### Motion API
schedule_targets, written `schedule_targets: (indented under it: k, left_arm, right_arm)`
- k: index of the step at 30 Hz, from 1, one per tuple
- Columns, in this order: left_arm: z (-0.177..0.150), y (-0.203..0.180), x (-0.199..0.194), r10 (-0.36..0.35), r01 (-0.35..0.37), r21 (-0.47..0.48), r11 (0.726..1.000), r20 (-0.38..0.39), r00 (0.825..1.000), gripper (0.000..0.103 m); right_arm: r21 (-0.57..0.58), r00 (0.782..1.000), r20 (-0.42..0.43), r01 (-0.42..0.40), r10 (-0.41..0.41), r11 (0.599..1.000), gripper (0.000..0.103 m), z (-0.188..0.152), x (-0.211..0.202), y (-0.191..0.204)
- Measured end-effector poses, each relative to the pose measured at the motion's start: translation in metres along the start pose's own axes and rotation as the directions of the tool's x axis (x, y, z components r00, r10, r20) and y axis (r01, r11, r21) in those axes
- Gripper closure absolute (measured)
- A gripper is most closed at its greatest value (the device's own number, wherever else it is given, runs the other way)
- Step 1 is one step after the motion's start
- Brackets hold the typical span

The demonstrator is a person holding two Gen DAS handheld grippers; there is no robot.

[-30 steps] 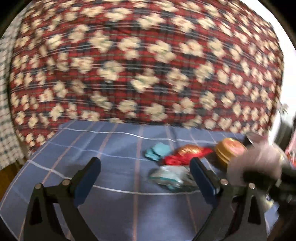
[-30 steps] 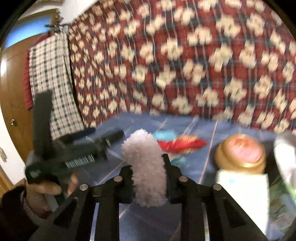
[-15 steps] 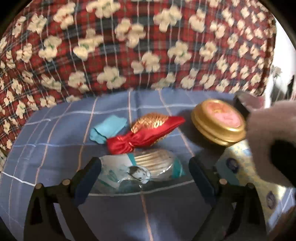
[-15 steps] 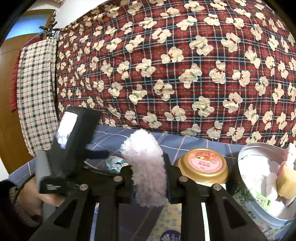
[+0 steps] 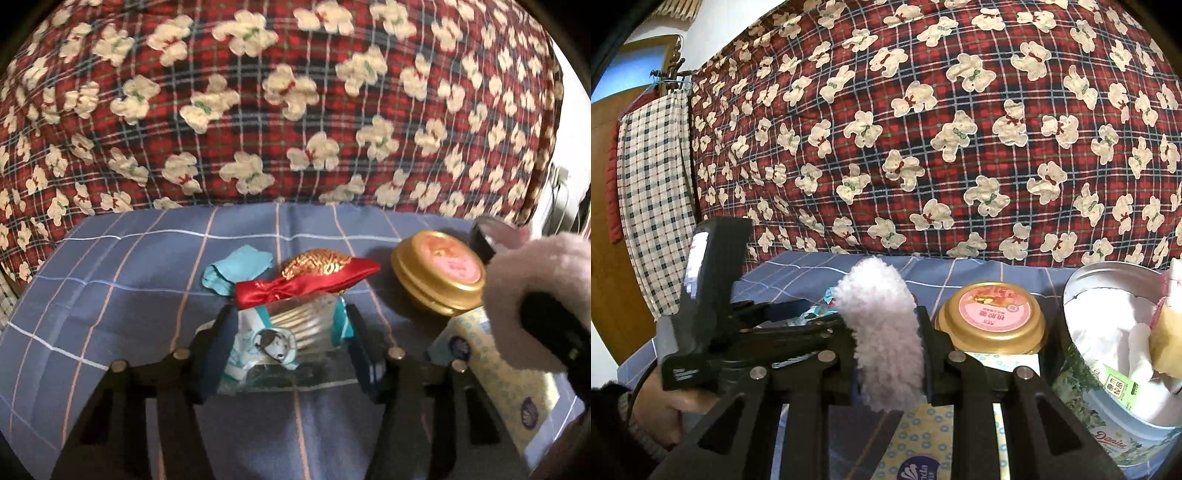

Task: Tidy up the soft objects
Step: 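Grasp the clear wrapped packet with the left gripper while the right holds the pink puff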

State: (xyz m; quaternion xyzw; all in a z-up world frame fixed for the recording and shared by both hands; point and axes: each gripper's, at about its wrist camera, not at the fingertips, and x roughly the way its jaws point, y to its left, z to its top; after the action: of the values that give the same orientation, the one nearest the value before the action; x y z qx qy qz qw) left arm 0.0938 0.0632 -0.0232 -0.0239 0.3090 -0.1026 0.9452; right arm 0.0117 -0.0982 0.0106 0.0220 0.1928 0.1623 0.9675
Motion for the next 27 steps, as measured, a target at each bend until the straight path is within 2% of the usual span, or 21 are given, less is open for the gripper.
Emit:
schedule_targets:
  k: [3,6,7,8,10,12,16,17,18,19,20,21,24,25,27]
  left_arm:
    - [-0.002,0.006,-0.008,-0.017,0.018,-0.037,0.999,0.027,0.999,0.048]
    - [-0.004,0.011,-0.023,-0.029,0.035,-0.072,0.997,0.092,0.995,0.048]
    - [-0.005,0.012,-0.027,-0.028,0.037,-0.083,0.996,0.110,0.994,0.055]
    - [-0.005,0.013,-0.031,-0.030,0.042,-0.091,0.995,0.125,0.992,0.065]
    - [-0.006,0.012,-0.038,-0.035,0.051,-0.106,0.993,0.146,0.989,0.066]
    - [-0.009,0.006,-0.042,-0.041,0.055,-0.091,0.994,0.151,0.988,0.066]
    - [-0.010,-0.011,-0.048,0.019,-0.019,-0.006,1.000,0.156,0.988,0.066]
    - [-0.010,-0.010,-0.050,0.008,-0.007,-0.003,1.000,0.153,0.988,0.057]
    - [-0.009,-0.008,-0.051,-0.012,0.014,-0.007,1.000,0.140,0.990,0.036]
    - [-0.008,-0.004,-0.053,-0.010,0.013,-0.024,1.000,0.128,0.992,0.025]
    - [-0.008,-0.002,-0.053,0.003,0.001,-0.035,0.999,0.127,0.992,0.006]
    - [-0.007,0.000,-0.053,0.019,-0.014,-0.040,0.999,0.124,0.992,0.000]
    - [-0.002,0.002,-0.035,0.072,-0.071,-0.014,0.997,0.052,0.996,0.000]
    - [-0.001,0.001,-0.021,0.113,-0.113,0.007,0.994,-0.014,0.993,0.000]
    - [-0.002,0.000,-0.004,0.204,-0.201,0.047,0.978,-0.081,0.976,0.000]
  right_arm:
    - [0.001,1.000,0.006,0.004,-0.004,1.000,0.076,0.000,-0.001,-0.001]
    - [0.009,1.000,0.026,0.004,-0.004,1.000,0.076,0.002,-0.005,-0.003]
    - [0.010,0.999,0.034,0.001,-0.001,1.000,0.076,0.003,-0.007,-0.003]
    - [0.008,0.999,0.039,-0.002,0.001,1.000,0.076,0.003,-0.008,-0.003]
    - [-0.002,0.999,0.047,-0.001,0.001,1.000,0.076,0.004,-0.010,-0.001]
    - [-0.021,0.999,0.053,0.004,-0.003,1.000,0.076,0.004,-0.012,0.001]
    - [-0.055,0.998,0.067,0.023,-0.019,0.998,0.076,0.003,-0.018,0.001]
    - [-0.059,0.997,0.070,0.027,-0.023,0.998,0.076,0.002,-0.020,0.000]
    - [-0.060,0.997,0.072,0.030,-0.026,0.998,0.076,0.002,-0.022,-0.002]
    - [-0.057,0.997,0.074,0.034,-0.029,0.998,0.076,0.002,-0.024,-0.004]
    - [-0.049,0.997,0.075,0.035,-0.031,0.998,0.076,0.002,-0.025,-0.007]
    - [-0.036,0.997,0.074,0.031,-0.028,0.999,0.076,0.003,-0.026,-0.010]
    - [0.002,0.998,0.062,0.015,-0.015,1.000,0.076,0.004,-0.025,-0.016]
    - [0.012,0.999,0.053,0.008,-0.009,1.000,0.076,0.004,-0.024,-0.018]
    - [0.016,0.999,0.048,0.011,-0.012,1.000,0.076,0.004,-0.023,-0.019]
